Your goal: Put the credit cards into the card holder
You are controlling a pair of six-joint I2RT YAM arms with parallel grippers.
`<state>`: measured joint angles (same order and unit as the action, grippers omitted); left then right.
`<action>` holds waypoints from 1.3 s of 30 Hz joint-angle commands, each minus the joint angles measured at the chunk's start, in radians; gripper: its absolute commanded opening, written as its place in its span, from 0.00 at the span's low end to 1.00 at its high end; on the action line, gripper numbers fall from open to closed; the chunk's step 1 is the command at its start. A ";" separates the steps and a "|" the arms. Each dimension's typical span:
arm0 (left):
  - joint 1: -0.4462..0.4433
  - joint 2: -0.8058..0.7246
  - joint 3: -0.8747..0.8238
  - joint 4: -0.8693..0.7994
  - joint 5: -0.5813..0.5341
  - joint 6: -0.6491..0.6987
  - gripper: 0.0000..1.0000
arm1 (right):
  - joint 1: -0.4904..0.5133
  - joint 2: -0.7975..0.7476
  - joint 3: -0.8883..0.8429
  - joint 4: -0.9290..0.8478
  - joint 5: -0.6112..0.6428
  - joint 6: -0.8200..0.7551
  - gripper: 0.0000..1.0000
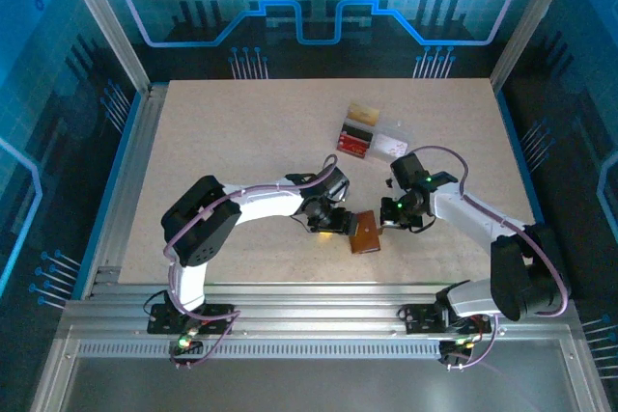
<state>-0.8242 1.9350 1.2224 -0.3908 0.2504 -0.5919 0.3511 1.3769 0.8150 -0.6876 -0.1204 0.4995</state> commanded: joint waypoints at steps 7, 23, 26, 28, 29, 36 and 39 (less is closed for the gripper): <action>-0.032 0.026 -0.005 0.015 -0.010 0.014 0.66 | -0.020 -0.028 -0.021 0.008 -0.061 -0.008 0.00; -0.033 0.061 0.050 0.027 -0.024 0.011 0.70 | -0.025 -0.035 -0.021 0.002 -0.084 -0.006 0.00; -0.033 0.087 0.050 0.027 -0.045 0.009 0.70 | -0.028 -0.045 -0.017 -0.005 -0.090 -0.007 0.00; -0.033 0.098 0.045 0.030 -0.059 0.008 0.70 | -0.029 -0.051 -0.014 -0.007 -0.100 -0.010 0.00; -0.035 0.102 0.042 0.030 -0.063 0.009 0.70 | -0.029 -0.053 -0.013 -0.007 -0.103 -0.010 0.00; -0.082 0.127 0.061 0.006 -0.180 0.033 0.70 | -0.032 -0.067 -0.014 -0.003 -0.138 -0.010 0.00; -0.105 0.153 0.070 0.007 -0.209 0.026 0.70 | -0.032 -0.077 -0.015 -0.001 -0.159 -0.008 0.00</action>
<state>-0.8932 1.9778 1.2995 -0.4667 0.0967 -0.5922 0.3359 1.3293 0.8040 -0.6796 -0.2298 0.4961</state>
